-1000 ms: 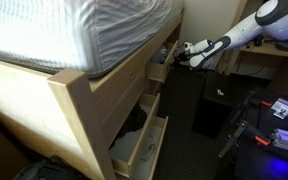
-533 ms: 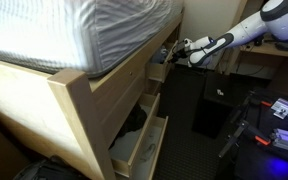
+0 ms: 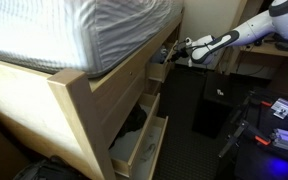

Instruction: Close the top drawer of the bed.

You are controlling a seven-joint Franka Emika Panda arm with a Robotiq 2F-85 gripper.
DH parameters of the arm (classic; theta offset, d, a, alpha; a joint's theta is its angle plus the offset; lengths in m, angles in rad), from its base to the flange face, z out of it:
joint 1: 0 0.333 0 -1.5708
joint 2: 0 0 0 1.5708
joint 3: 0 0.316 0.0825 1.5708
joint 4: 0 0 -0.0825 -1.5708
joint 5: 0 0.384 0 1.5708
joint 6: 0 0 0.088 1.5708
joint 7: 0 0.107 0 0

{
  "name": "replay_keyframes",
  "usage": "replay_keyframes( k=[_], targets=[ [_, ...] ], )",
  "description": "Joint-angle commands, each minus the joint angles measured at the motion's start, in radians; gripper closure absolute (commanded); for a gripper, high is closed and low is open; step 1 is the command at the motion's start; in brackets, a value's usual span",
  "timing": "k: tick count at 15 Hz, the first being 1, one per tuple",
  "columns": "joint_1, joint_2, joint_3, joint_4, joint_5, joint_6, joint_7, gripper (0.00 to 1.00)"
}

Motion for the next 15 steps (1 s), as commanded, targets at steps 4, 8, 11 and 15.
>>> replay_keyframes(
  k=[4,8,11,15],
  targets=[
    [0.034,-0.019,-0.043,0.017,0.030,-0.025,0.014,0.00],
    [0.075,-0.007,-0.082,0.050,0.030,-0.074,0.010,0.00],
    [0.038,-0.016,-0.031,-0.023,-0.053,-0.009,-0.038,0.00],
    [-0.016,-0.025,0.030,-0.112,-0.199,0.126,-0.054,0.00]
  ],
)
